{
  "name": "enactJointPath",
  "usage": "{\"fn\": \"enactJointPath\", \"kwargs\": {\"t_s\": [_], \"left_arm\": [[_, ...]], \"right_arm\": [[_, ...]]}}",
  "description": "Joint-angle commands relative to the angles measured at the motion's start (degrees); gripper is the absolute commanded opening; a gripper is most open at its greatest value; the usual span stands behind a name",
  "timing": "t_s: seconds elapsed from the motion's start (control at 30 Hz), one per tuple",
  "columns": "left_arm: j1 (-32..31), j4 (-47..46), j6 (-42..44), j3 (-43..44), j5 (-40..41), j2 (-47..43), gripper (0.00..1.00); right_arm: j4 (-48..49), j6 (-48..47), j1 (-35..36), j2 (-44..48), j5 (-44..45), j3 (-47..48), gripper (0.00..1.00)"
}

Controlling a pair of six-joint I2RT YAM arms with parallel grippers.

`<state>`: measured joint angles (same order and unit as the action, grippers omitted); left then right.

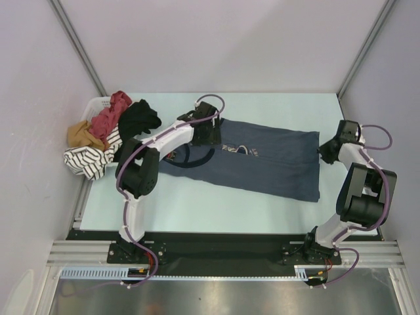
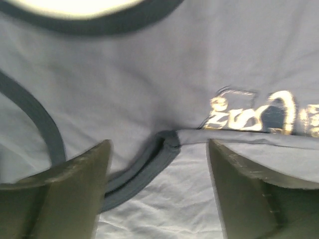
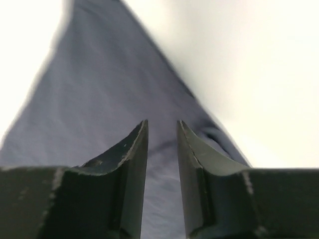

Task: Fold and stack the tank tops
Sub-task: Fold the tank top

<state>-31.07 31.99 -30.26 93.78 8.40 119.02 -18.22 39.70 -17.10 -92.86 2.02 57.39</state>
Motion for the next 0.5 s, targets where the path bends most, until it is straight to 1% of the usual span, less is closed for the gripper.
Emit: {"fn": "enactJointPath", "kwargs": {"t_s": [0.0, 0.03, 0.07, 0.1, 0.13, 0.17, 0.2, 0.23, 0.27, 0.3, 0.33, 0.37, 0.43, 0.47], "left_arm": [[1.3, -1.3, 6.3, 8.8, -3.5, -2.4, 0.89], [1.2, 0.8, 7.0, 14.0, -3.0, 0.0, 0.98], [1.2, 1.3, 7.5, 16.8, -2.3, 1.3, 1.0], [1.3, 1.8, 9.0, 19.2, -1.9, 2.8, 1.0], [1.4, 2.2, 9.3, 24.2, -1.3, 5.8, 1.0], [1.9, 3.4, 9.5, 27.0, -1.3, 7.6, 1.0], [2.2, 4.4, 9.7, 29.9, -1.5, 9.3, 1.0], [2.5, 4.7, 9.9, 34.8, -2.2, 12.5, 1.0], [3.1, 4.1, 10.0, 36.5, -3.2, 13.8, 1.0], [3.5, 3.4, 10.4, 37.8, -3.7, 14.8, 1.0], [3.9, 2.0, 10.7, 38.1, -4.4, 16.1, 0.99], [4.8, -1.5, 10.9, 37.7, -6.3, 16.4, 0.99], [5.8, -4.7, 10.3, 35.9, -7.5, 17.5, 0.98], [6.7, -6.2, 9.7, 35.2, -9.9, 17.9, 0.97]], "right_arm": [[3.0, -5.9, 0.4, -1.3, -4.8, 6.4, 0.35], [3.2, -7.1, 0.3, -2.2, -6.4, 8.5, 0.36], [3.8, -8.4, 0.3, -3.1, -8.4, 9.3, 0.37], [4.4, -8.7, 0.1, -4.9, -9.0, 9.9, 0.41], [5.6, -8.9, 0.2, -5.6, -10.1, 10.0, 0.48], [8.2, -9.1, 0.1, -6.4, -11.5, 10.1, 0.62], [8.6, -9.0, 0.1, -8.0, -11.5, 10.5, 0.82], [8.8, -9.1, 0.1, -9.2, -11.1, 12.4, 0.8], [8.4, -9.7, 0.3, -10.3, -10.5, 13.5, 0.71], [7.6, -9.9, 0.3, -13.0, -9.9, 15.2, 0.66], [6.5, -10.0, 0.5, -14.4, -9.1, 16.7, 0.62], [4.8, -10.3, 0.6, -15.6, -7.7, 19.9, 0.56], [4.1, -10.4, 0.7, -18.8, -6.6, 22.1, 0.52], [4.0, -10.5, 0.9, -19.8, -5.3, 23.8, 0.51]]}}
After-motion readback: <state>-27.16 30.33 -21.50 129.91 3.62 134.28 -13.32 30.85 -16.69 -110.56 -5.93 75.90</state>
